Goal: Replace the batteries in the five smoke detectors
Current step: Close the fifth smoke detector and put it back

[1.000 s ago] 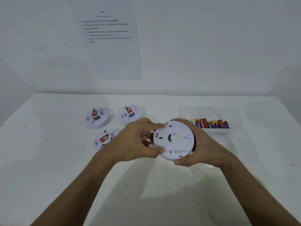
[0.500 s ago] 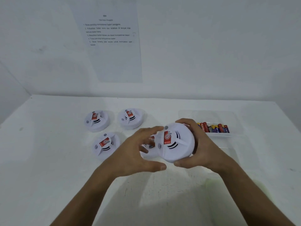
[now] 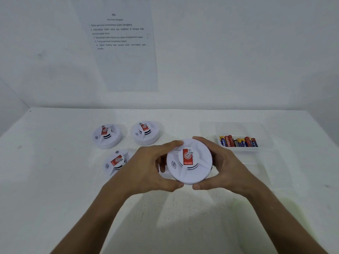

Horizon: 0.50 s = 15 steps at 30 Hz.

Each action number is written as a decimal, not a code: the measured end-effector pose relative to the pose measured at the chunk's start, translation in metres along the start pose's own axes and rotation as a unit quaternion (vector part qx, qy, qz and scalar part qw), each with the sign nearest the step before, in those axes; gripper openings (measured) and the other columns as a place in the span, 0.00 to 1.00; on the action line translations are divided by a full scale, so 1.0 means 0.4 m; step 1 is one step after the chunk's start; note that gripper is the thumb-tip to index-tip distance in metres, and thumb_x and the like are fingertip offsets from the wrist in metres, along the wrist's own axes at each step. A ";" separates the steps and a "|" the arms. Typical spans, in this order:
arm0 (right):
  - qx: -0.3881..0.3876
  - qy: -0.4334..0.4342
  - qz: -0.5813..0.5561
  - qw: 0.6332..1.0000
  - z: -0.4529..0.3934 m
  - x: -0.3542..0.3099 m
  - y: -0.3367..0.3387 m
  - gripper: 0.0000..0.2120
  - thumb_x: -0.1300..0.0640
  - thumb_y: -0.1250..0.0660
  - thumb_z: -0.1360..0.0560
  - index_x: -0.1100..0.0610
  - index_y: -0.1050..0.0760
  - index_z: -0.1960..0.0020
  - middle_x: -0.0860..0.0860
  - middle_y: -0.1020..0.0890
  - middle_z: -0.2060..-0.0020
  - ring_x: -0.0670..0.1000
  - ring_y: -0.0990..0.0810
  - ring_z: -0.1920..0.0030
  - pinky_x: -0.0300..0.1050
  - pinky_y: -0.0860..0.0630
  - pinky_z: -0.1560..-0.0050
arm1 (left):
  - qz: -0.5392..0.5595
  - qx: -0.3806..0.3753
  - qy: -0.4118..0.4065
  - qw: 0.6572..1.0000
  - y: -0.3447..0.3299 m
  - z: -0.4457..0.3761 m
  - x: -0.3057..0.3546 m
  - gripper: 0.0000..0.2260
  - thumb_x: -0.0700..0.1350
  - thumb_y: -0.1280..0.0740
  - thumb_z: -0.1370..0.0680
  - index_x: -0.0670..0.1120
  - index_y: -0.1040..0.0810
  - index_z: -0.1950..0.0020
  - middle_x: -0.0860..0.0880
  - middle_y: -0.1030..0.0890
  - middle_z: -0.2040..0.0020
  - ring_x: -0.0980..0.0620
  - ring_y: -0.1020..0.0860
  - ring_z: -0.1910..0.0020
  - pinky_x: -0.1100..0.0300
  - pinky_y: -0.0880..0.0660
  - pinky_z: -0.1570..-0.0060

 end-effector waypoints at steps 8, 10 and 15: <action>0.010 -0.001 0.014 1.000 -0.007 0.001 -0.003 0.47 0.58 0.16 0.41 0.46 0.33 0.26 0.46 0.21 0.36 0.56 0.22 0.39 0.69 0.23 0.47 | 0.006 -0.012 -0.010 1.000 0.005 -0.012 0.004 0.36 0.46 0.20 0.35 0.57 0.30 0.31 0.73 0.23 0.53 0.64 0.23 0.57 0.74 0.29 0.60; 0.008 0.000 0.015 1.000 -0.007 0.000 -0.004 0.47 0.59 0.16 0.40 0.47 0.33 0.26 0.46 0.21 0.36 0.55 0.22 0.38 0.69 0.23 0.47 | 0.008 -0.010 -0.010 1.000 0.005 -0.014 0.004 0.36 0.46 0.19 0.36 0.58 0.31 0.32 0.72 0.23 0.53 0.64 0.23 0.58 0.74 0.28 0.60; 0.013 -0.006 0.011 1.000 -0.008 0.004 0.000 0.47 0.58 0.16 0.40 0.47 0.33 0.26 0.47 0.21 0.35 0.56 0.22 0.38 0.68 0.23 0.47 | 0.009 -0.002 -0.022 1.000 0.010 -0.023 0.012 0.37 0.46 0.19 0.36 0.63 0.32 0.34 0.64 0.21 0.52 0.61 0.24 0.61 0.72 0.27 0.61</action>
Point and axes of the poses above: each hand's wrist, its own z-axis away from the middle knuckle, its own y-axis out of the back of the hand, x = y × z, the point moved 10 cm from there along -z, towards the middle knuckle
